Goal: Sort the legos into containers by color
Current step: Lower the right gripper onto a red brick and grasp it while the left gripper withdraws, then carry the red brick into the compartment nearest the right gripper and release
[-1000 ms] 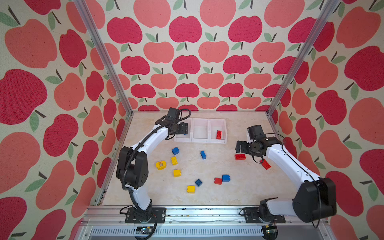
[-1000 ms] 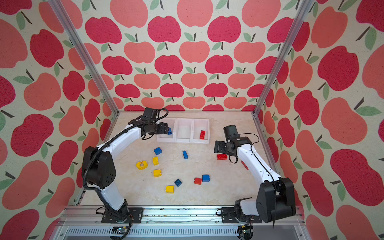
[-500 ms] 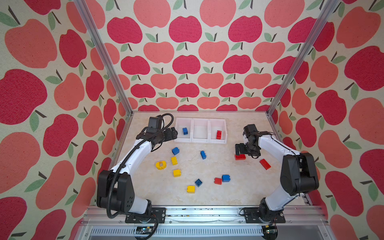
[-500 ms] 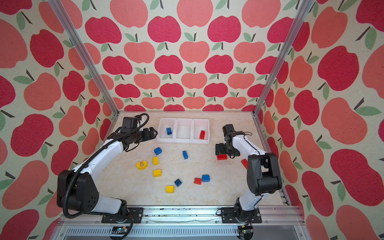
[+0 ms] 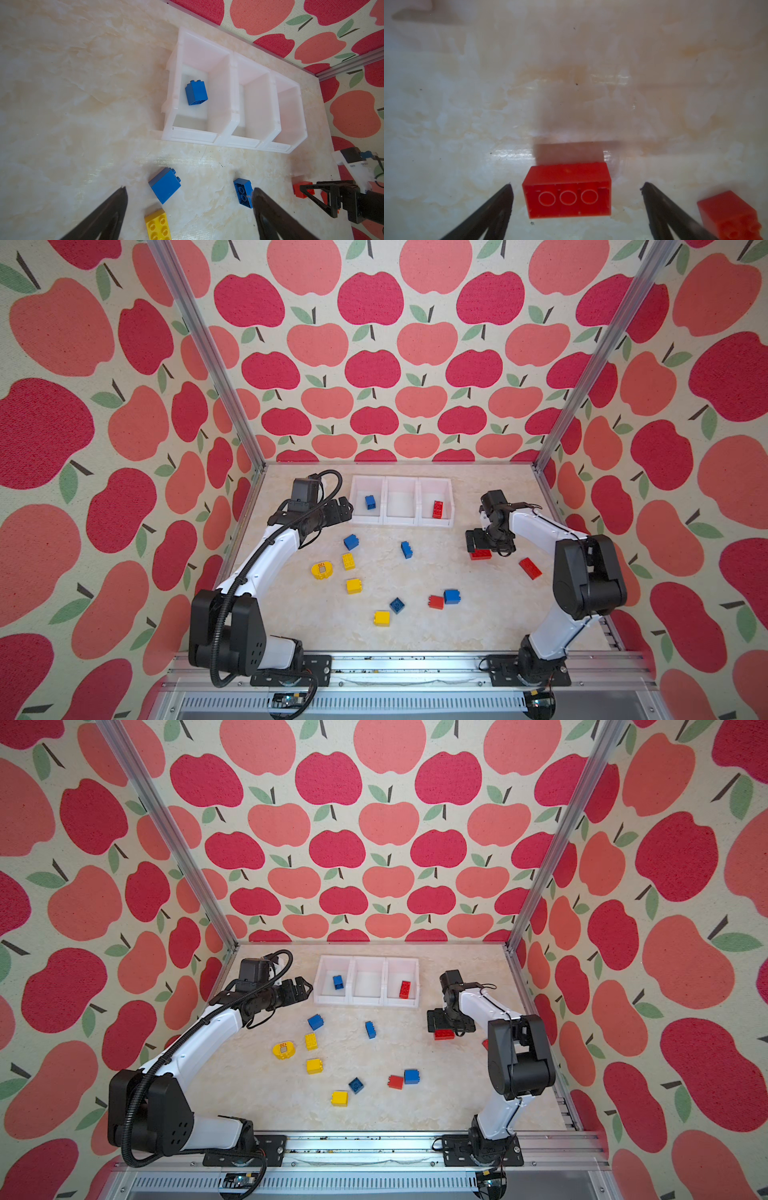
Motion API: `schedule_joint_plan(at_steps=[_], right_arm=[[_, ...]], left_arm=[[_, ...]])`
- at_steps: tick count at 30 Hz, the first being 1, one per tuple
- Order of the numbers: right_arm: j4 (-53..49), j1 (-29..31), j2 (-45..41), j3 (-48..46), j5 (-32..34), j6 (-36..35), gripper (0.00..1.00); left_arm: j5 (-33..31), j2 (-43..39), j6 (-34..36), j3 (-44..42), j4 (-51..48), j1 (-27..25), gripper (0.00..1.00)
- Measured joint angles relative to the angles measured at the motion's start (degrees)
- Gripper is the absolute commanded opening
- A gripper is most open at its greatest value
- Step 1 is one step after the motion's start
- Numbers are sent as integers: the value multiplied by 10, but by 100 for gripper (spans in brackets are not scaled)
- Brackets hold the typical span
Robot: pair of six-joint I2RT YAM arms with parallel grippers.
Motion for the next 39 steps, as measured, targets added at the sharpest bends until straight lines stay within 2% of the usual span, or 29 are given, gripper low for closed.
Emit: schedule_joint_plan(at_steps=[11,15,19,31,39], right_arm=[[5,24,21,0,24,-4,79],[16,27,23,0,31,-1,66],[21,31,23,-1,35,3,60],[8,47,-5,6,34,12,60],[-5,69,-17,113,21,19,60]], left_arm=[[2,0,-3,-12,5,0,99],[2,0,-4,-12,5,1,99],[3,0,-4,-12,5,3,99],[4,0,-9,-19,21,5,99],[7,-1,-13,-42,28,5,99]])
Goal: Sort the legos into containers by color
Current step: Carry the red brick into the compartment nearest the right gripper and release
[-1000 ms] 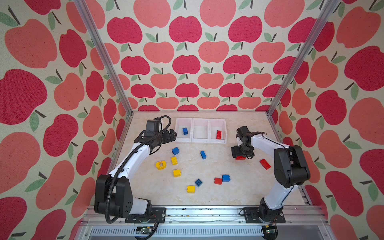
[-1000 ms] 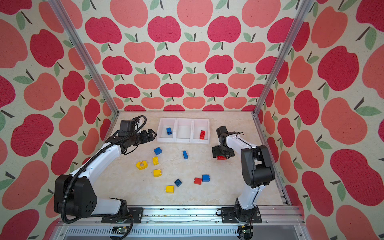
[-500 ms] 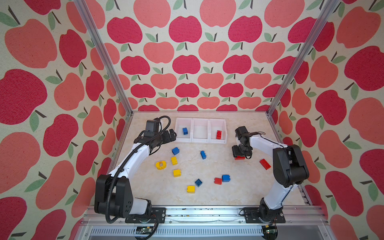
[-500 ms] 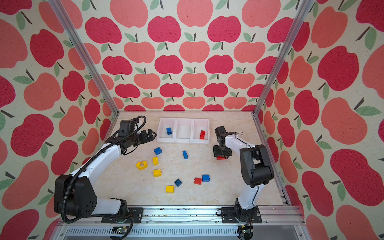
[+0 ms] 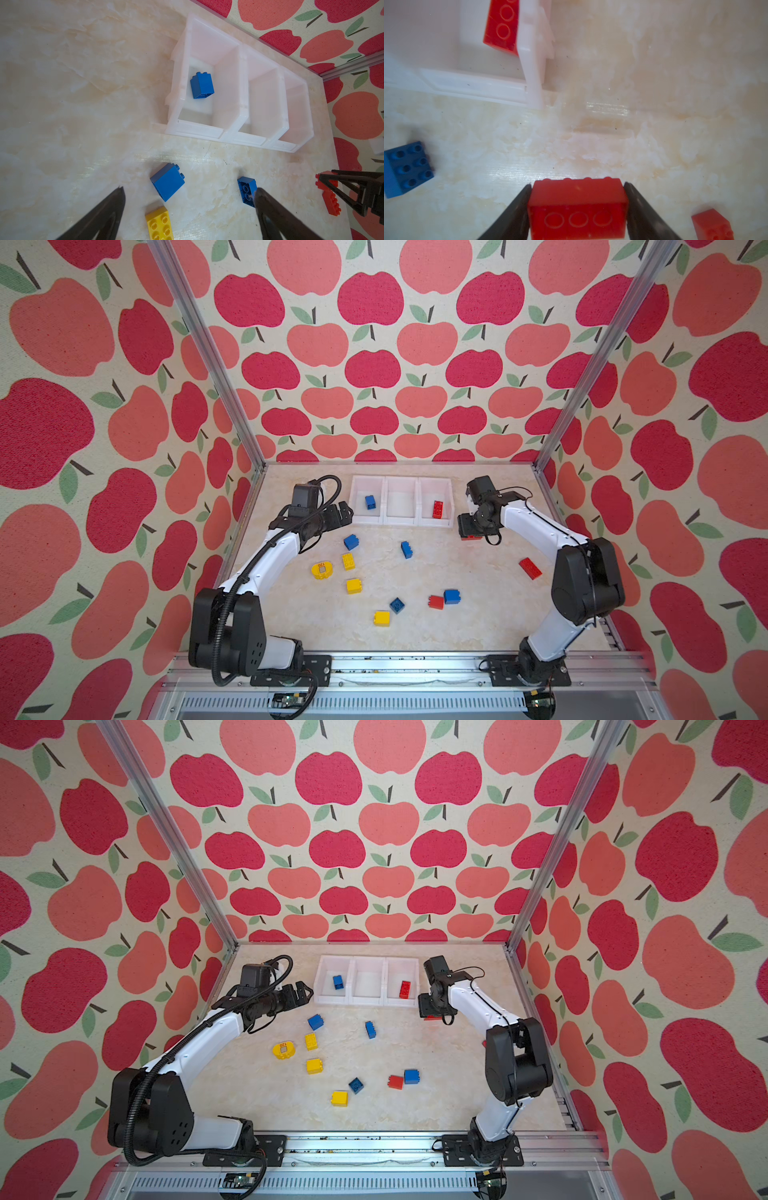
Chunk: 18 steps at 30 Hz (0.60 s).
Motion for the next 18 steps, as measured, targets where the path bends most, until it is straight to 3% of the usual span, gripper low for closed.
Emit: schedule_joint_plan(at_steps=[6,18], right_arm=[[10,21,26,98,-6,-2,60],[37,42,195,285,-10,-32,60]], left_arm=[[2,-10,-4,-11,3,0,99],[1,-32,-4,-28,3,0,100]])
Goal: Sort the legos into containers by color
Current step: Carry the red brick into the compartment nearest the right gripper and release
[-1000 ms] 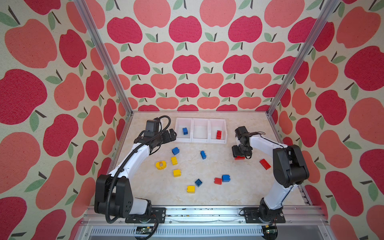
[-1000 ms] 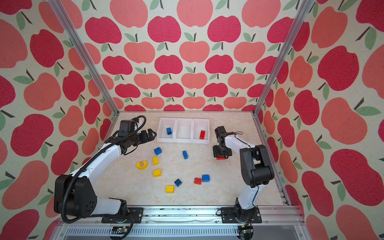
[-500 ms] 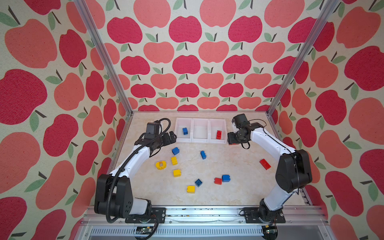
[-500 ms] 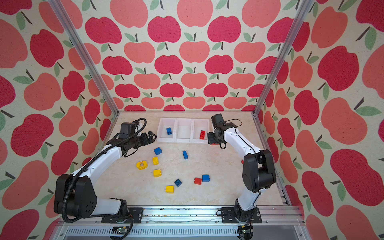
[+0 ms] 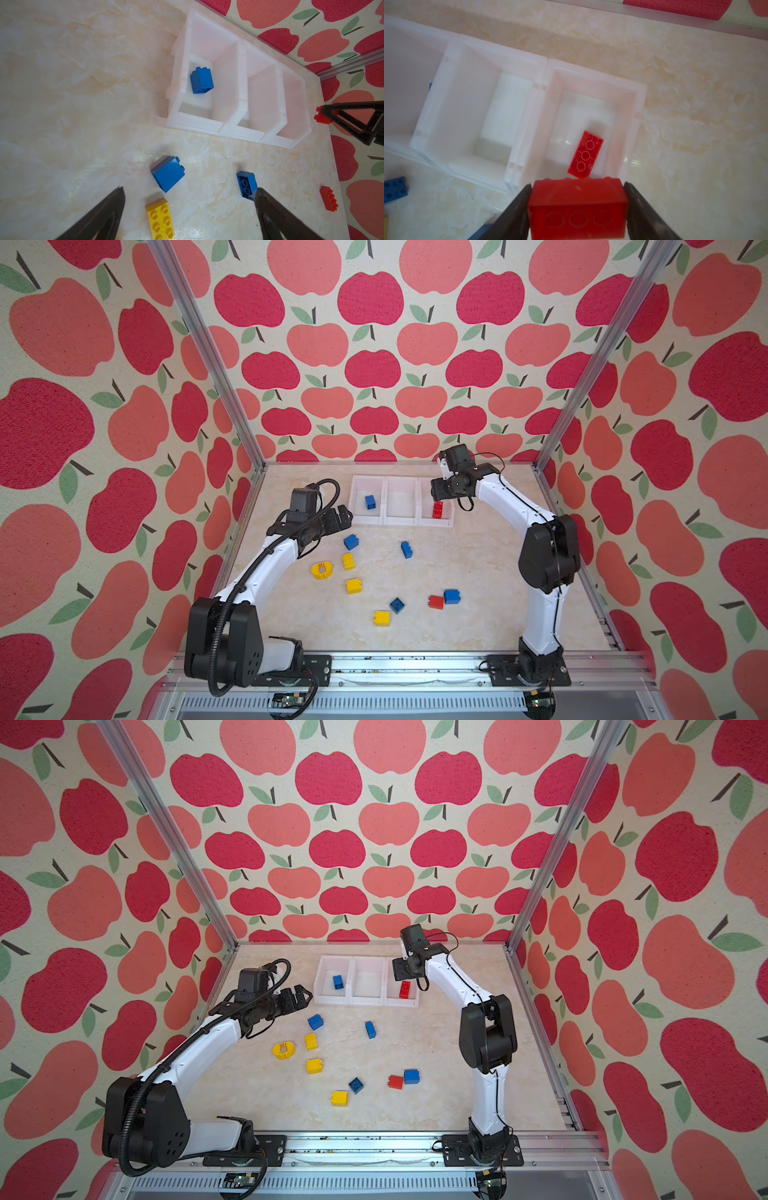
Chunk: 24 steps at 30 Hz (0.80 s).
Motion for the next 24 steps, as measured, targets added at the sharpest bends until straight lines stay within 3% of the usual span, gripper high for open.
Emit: schedule_joint_plan(at_steps=[8,17,24], right_arm=[[-2,0,93,101,2,-16,62],[-16,0,140,156,-3,-23,86],[-21,0,140,160,-5,-24,89]], left_arm=[[-1,-9,-9,-12,0,0,100],[-2,-11,-10,-13,0,-1,99],[-11,-10,-10,-13,-6,-12,100]])
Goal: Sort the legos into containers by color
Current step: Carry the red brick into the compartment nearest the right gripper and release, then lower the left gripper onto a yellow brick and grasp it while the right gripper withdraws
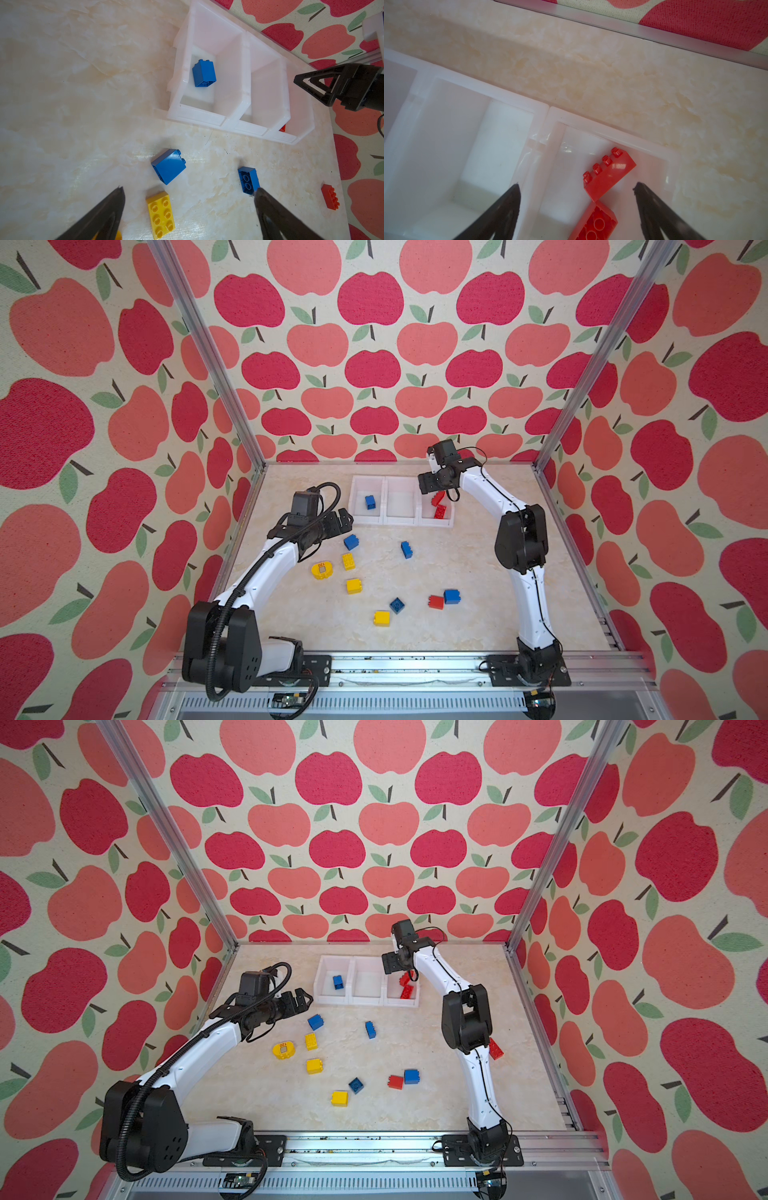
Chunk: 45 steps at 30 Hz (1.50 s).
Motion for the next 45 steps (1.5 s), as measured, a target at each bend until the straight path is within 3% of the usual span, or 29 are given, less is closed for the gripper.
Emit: schedule_joint_plan(at_steps=[8,19,35,45], right_arm=[[0,4,-23,-43,-5,0,90],[1,39,-136,-160,-13,4,92],[20,56,-306,-364,-42,44,97],[23,55,-387,-463,-43,50,99]], left_arm=[[-6,1,-1,0,-1,-6,99],[-12,1,-2,0,-10,-11,97],[-57,3,-33,0,-108,-83,85],[-63,89,-52,26,-149,-112,78]])
